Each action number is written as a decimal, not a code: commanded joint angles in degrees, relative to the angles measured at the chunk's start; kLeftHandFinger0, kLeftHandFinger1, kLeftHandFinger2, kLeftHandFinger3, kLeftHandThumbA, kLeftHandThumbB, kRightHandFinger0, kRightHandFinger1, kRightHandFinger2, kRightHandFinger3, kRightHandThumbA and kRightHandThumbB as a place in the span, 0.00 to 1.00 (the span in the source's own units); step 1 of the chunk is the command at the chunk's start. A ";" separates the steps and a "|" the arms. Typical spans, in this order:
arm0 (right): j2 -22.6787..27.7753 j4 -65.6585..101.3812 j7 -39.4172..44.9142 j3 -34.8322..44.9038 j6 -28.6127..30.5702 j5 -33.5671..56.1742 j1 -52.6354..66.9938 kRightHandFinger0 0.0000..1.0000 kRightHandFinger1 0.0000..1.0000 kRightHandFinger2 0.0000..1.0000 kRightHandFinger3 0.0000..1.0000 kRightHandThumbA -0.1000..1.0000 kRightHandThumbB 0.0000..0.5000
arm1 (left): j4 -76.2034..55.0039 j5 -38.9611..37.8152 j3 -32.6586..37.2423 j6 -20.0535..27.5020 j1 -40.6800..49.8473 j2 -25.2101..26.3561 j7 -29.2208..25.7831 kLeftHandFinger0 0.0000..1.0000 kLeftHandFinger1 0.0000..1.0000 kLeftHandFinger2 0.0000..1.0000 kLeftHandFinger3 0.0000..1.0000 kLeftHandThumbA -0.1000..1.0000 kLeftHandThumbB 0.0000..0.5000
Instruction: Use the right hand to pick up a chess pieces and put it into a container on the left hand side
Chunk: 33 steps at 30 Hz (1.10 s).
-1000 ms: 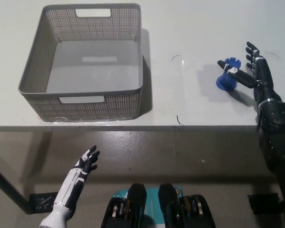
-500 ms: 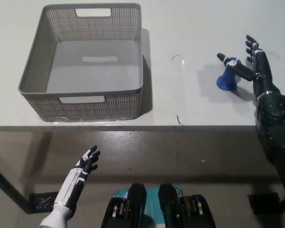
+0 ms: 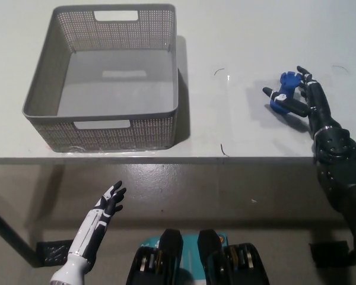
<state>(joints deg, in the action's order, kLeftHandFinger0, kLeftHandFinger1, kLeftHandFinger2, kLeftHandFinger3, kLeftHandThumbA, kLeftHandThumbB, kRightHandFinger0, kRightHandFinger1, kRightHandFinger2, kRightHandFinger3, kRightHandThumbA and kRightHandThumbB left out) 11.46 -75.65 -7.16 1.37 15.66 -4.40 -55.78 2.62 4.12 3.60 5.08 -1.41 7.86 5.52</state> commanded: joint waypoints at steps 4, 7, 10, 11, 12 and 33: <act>0.25 -2.55 -1.16 -1.67 0.93 -0.86 -3.49 1.00 1.00 1.00 1.00 1.00 0.86 | -0.92 -0.08 0.41 0.71 -1.41 0.55 0.92 1.00 1.00 1.00 1.00 1.00 0.44; -0.20 -3.14 -0.80 -1.41 0.45 -0.12 -3.47 1.00 1.00 1.00 1.00 1.00 0.84 | -1.08 0.09 0.54 0.50 -1.28 0.69 0.96 1.00 1.00 1.00 1.00 1.00 0.45; -0.42 -3.65 -0.53 -1.42 0.16 0.02 -3.51 1.00 1.00 1.00 1.00 1.00 0.81 | -1.12 0.00 0.59 0.60 -1.34 0.74 1.00 1.00 1.00 1.00 1.00 1.00 0.44; -0.57 -3.81 -0.54 -0.96 0.12 0.52 -3.59 1.00 1.00 1.00 1.00 1.00 0.83 | -1.07 -0.03 0.53 0.64 -1.36 0.63 0.85 1.00 1.00 1.00 1.00 1.00 0.45; -0.61 -3.87 -0.55 -0.75 0.13 0.76 -3.56 1.00 1.00 1.00 1.00 1.00 0.83 | -1.09 -0.02 0.54 0.63 -1.35 0.58 0.81 1.00 1.00 1.00 1.00 1.00 0.45; -1.85 -3.74 -14.38 4.25 3.45 3.74 -5.22 0.00 0.06 0.51 0.58 0.00 0.29 | -1.44 0.16 1.09 0.04 -2.68 1.12 1.11 1.00 1.00 1.00 1.00 1.00 0.43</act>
<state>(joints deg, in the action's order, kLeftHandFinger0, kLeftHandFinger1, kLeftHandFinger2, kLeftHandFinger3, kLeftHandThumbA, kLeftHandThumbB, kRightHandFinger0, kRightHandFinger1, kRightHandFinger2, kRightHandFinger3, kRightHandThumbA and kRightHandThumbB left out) 9.29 -80.06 -19.51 4.45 15.75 -2.48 -58.27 2.59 4.39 4.68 4.87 -3.10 8.13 5.63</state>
